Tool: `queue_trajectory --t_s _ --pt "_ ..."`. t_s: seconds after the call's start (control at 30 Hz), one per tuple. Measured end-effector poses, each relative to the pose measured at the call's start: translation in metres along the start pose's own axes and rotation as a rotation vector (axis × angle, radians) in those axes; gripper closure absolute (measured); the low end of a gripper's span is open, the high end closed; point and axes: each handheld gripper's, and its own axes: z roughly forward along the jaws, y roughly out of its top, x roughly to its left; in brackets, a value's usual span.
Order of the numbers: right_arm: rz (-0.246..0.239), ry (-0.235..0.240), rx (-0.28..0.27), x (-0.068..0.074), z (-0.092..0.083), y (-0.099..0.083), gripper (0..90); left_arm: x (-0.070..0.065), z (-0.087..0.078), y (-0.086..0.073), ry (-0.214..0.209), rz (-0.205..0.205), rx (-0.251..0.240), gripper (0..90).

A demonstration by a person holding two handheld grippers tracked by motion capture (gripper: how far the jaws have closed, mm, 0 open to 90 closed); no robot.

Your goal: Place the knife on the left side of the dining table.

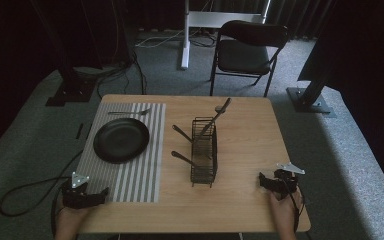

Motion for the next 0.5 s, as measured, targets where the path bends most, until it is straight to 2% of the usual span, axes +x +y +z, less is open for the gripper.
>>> queue_trajectory --t_s 0.5 --pt "0.003 -0.004 0.002 -0.0003 0.0003 0.0001 12.2 0.0002 0.0001 0.0008 -0.002 0.003 0.006 1.0"
